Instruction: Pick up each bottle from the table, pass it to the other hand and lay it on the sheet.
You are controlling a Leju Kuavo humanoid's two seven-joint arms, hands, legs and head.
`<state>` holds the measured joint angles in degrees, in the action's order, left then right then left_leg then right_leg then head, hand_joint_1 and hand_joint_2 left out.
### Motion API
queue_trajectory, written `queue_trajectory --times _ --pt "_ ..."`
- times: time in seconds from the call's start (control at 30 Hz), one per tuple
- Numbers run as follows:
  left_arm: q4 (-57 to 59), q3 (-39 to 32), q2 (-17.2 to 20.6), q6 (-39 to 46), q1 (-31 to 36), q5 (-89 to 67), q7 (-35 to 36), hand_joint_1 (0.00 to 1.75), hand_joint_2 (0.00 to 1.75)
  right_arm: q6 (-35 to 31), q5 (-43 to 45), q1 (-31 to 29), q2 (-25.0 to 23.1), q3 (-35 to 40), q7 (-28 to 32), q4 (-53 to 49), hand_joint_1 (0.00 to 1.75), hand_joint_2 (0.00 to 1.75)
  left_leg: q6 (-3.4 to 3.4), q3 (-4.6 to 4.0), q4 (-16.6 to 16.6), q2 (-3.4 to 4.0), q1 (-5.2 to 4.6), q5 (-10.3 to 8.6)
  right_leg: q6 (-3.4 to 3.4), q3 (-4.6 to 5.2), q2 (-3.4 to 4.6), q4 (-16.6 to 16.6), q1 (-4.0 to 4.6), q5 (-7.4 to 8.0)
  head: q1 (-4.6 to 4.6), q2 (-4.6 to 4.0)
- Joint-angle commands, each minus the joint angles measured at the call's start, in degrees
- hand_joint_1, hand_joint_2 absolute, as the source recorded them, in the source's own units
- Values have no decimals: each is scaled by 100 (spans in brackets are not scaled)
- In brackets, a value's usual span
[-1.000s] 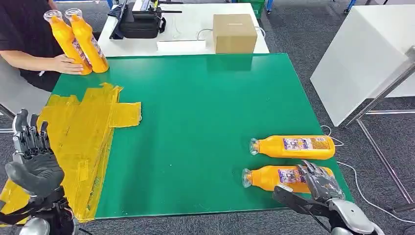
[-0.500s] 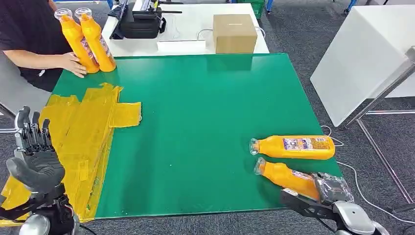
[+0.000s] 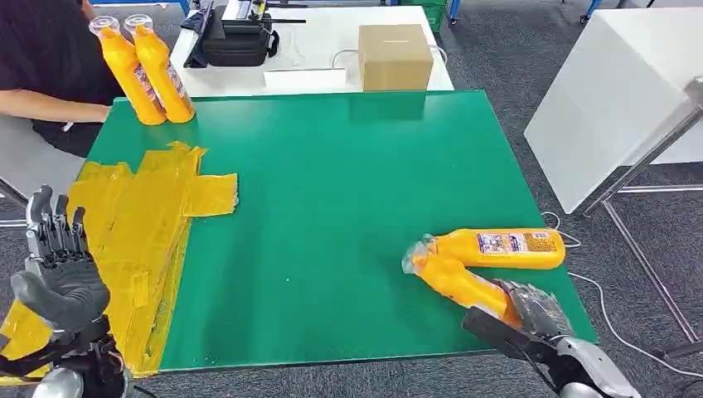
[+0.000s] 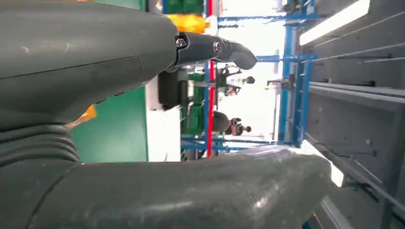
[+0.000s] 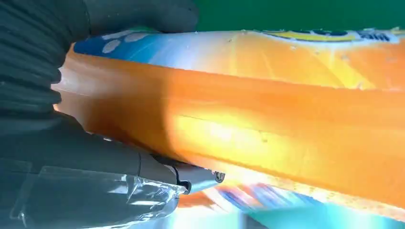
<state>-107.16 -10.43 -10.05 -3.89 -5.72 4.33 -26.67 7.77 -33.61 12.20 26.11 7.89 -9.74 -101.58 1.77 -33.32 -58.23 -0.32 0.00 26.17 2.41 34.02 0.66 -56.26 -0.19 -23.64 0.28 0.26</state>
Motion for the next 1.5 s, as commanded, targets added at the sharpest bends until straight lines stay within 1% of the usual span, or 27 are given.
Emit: queue_trajectory --times 0.03,0.07,0.13,0.17,0.2,0.23,0.27,0.33,0.37,0.4,0.43,0.47,0.57,0.6,0.77,0.8,0.87,0.9,1.03,1.07,1.1,1.17,1.27,1.37,1.4,1.47,1.5 --pt "-249 345 -245 -228 -336 339 172 0 0 -636 186 -462 -1466 305 707 -1306 175 175 -12 12 4 12 9 8 -8 -8 7 1 9 -5 2 0" --pt "-283 480 -237 -209 -380 411 292 0 175 -710 220 -548 -1508 368 758 -1331 175 175 -15 23 4 20 13 13 -9 -17 14 1 14 -9 2 0" --pt "-307 606 -239 -215 -416 438 347 0 175 -728 224 -601 -1524 402 761 -1338 175 175 -5 1 2 10 9 3 -4 1 8 -2 9 -2 0 0" --pt "-314 644 -243 -190 -425 433 355 0 175 -732 224 -619 -1520 403 761 -1325 175 175 -9 15 4 17 12 9 -6 -12 13 1 12 -5 2 0" --pt "-314 644 -243 -190 -425 433 355 0 175 -732 224 -619 -1520 403 761 -1325 175 175 -6 8 4 8 10 5 -5 -9 7 1 10 -5 0 0" --pt "-304 650 -224 -176 -420 435 357 0 175 -747 237 -599 -1511 381 769 -1305 175 175 -12 37 9 16 10 16 -7 -36 7 6 11 -13 0 0" --pt "-296 725 -188 -249 -434 567 451 0 175 -792 273 -635 -1538 373 836 -1273 175 175 -6 11 5 3 10 5 -5 -14 1 4 10 -5 2 0" --pt "-280 981 -159 -446 -478 778 617 0 175 -789 356 -807 -1610 417 833 -1157 175 175 -6 8 6 -5 9 3 -5 -13 -2 4 9 -4 2 0" --pt "-253 1171 -170 -514 -492 825 652 0 175 -783 435 -982 -1664 444 827 -1019 175 175 -5 4 5 -5 5 2 -5 -8 1 2 4 -3 2 0" --pt "-234 1343 -171 -531 -479 830 642 0 175 -1030 42 -1154 -1801 453 686 -868 175 175 -8 16 7 3 8 6 -6 -19 6 6 7 -4 2 0" --pt "-218 1482 -216 -513 -452 740 647 0 175 -1125 -304 -1351 -1928 557 552 -707 175 175 -6 4 6 1 7 2 -5 -8 6 4 5 -1 2 0" --pt "-135 1703 -235 -505 -363 678 704 0 175 -1013 -349 -1637 -2065 730 407 -440 175 175 -9 20 9 12 6 6 -7 -21 14 6 5 -2 2 0" --pt "234 2048 -234 -516 -129 880 914 0 175 -993 -524 -2269 -2340 1157 215 290 175 175 -6 6 7 6 8 -1 -6 -10 12 7 6 4 2 0" --pt "234 2048 -234 -516 -129 880 914 0 175 -993 -524 -2269 -2340 1157 215 290 175 175 -10 22 14 21 7 -2 -8 -20 24 11 5 8 0 0" --pt "191 2015 -164 -516 -157 912 899 0 175 -1059 -512 -2185 -2235 1186 202 196 175 175 -10 15 10 -5 7 -4 -6 -16 -1 5 7 -1 2 0" --pt "191 2015 -164 -516 -157 912 899 0 175 -1059 -512 -2185 -2235 1186 202 196 175 175 -12 26 14 -2 8 -1 -8 -26 1 8 9 -4 0 0" --pt "218 2040 -160 -572 -134 992 953 0 175 -992 -429 -2244 -2246 1229 192 239 175 175 -8 12 8 -6 9 -4 -4 -15 0 3 9 -1 0 0" --pt "295 2096 -172 -607 -81 1004 968 0 175 -951 -395 -2393 -2316 1323 191 399 175 175 -11 31 14 -2 9 2 -5 -33 0 8 10 -6 2 0" --pt "675 2115 -294 -625 129 1411 1132 0 175 -839 -459 -3106 -2711 1895 78 1188 175 175 -10 10 10 19 6 -2 -5 -11 24 2 6 5 2 0" --pt "784 2119 -198 -587 185 1493 1151 0 175 -840 -480 -3247 -2798 2073 30 1327 175 175 -10 4 9 15 7 -4 -6 -7 20 2 6 5 4 0" --pt "916 2102 -110 -550 236 1638 1128 0 175 -839 -487 -3318 -2858 2196 8 1390 175 175 -14 19 12 27 6 -2 -8 -17 28 3 6 5 2 0" --pt "882 1936 -287 -628 197 1847 1139 0 175 -843 -456 -3412 -2908 2459 -50 1466 175 175 -13 12 12 13 6 -6 -9 -10 18 2 6 4 4 0" --pt "809 1883 -332 -621 178 1906 1223 0 175 -830 -471 -3451 -2970 2690 -62 1498 175 175 -17 25 14 17 9 -1 -12 -20 19 4 9 0 2 0" --pt "819 1743 -336 -608 166 2029 1265 0 175 -777 -439 -3483 -3014 3036 -36 1510 175 175 -14 8 8 1 11 -6 -7 -10 8 -2 10 -2 2 0" --pt "823 1703 -336 -624 158 2072 1271 0 175 -770 -439 -3483 -3018 3144 -36 1513 175 175 -17 24 12 10 13 -1 -8 -23 15 2 11 -5 2 0" --pt "819 1642 -337 -647 145 2093 1272 0 175 -751 -440 -3461 -3009 3356 -30 1509 175 175 -13 5 9 0 11 -7 -5 -9 8 -3 9 -2 2 0" --pt "811 1610 -332 -654 136 2104 1267 0 175 -722 -452 -3429 -3004 3489 0 1498 175 175 -17 24 14 9 12 -2 -7 -24 13 1 9 -5 2 0"
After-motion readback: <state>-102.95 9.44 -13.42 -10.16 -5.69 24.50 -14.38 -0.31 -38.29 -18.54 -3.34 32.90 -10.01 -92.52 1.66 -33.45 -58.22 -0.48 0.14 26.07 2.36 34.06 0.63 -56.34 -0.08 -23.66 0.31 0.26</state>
